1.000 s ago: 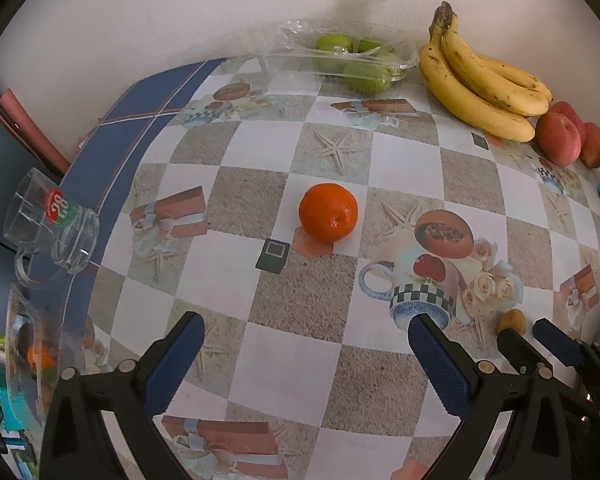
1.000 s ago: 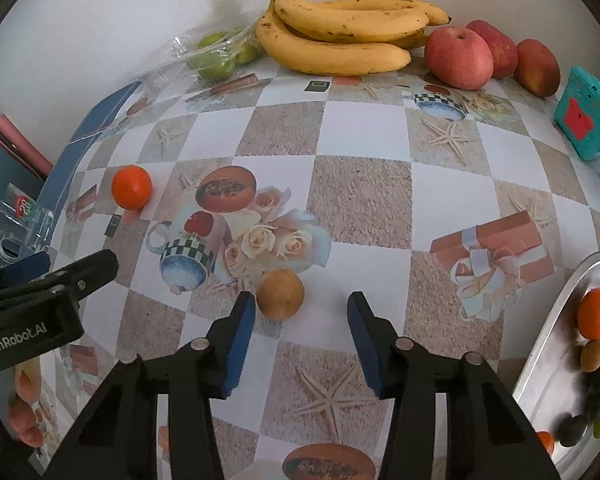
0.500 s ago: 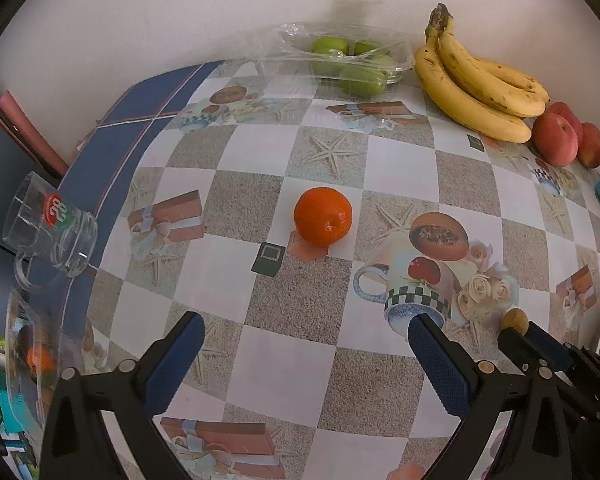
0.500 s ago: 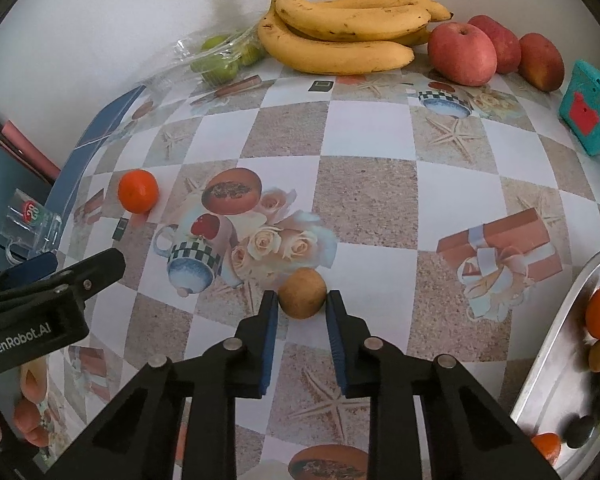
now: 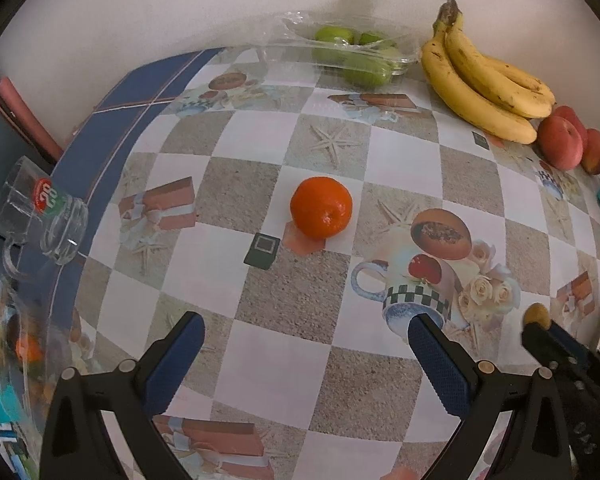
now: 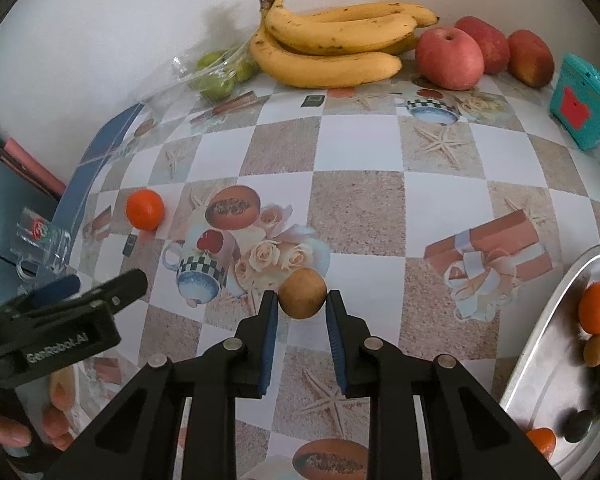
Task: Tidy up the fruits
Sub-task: 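Lower the right tool onto the brown kiwi and close it, then grasp the tangerine with the left tool while the right tool holds the kiwi, then carry the tangerine over the steel bowl with the left tool while the right tool carries the kiwi, then open the left tool to drop the tangerine while the right tool drops the kiwi in the bowl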
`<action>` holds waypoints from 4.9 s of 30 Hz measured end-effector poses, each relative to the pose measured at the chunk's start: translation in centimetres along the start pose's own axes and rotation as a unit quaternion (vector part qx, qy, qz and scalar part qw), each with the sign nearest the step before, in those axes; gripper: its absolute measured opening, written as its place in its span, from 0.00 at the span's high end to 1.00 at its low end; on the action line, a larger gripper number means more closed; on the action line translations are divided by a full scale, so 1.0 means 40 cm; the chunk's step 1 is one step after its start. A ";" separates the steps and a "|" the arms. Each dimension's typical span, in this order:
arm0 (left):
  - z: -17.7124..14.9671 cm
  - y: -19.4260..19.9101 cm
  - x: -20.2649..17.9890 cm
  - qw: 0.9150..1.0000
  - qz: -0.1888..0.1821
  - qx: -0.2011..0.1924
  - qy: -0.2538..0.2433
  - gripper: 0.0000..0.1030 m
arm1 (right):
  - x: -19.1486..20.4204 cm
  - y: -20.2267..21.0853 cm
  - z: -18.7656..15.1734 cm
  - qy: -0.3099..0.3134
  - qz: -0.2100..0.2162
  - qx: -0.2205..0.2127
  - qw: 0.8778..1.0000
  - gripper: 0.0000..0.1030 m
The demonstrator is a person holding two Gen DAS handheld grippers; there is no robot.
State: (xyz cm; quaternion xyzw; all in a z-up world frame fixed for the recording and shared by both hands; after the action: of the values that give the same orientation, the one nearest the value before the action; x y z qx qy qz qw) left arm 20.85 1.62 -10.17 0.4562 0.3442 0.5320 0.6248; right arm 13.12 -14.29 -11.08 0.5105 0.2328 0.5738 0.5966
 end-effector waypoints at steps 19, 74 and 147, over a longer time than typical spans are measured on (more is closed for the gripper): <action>0.105 -0.047 -0.017 1.000 -0.023 -0.020 0.001 0.36 | -0.025 0.058 0.043 -0.031 0.031 -0.024 0.999 0.75; -0.159 0.181 -0.138 0.990 -0.092 -0.061 0.089 0.63 | -0.066 0.244 -0.082 -0.031 0.005 -0.047 0.998 0.75; -0.273 0.176 -0.487 0.987 -0.130 -0.017 -0.098 0.52 | -0.439 0.353 -0.247 -0.172 -0.067 -0.036 0.982 0.75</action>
State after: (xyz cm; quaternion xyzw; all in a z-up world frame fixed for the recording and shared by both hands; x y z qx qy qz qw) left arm 4.55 -15.11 -8.46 0.4470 0.3288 0.4047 0.7268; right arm -5.80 -29.66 -7.77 0.5628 0.1397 0.4448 0.6826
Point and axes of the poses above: each gripper's, at about its wrist camera, not at the fingertips, and y roughly against the way its jaws point, x to its left, z to its top, the point moved 7 cm from there along -y, roughly the way its jaws point, and after that the axes turned 1 degree about -x, right-handed, at the moved point
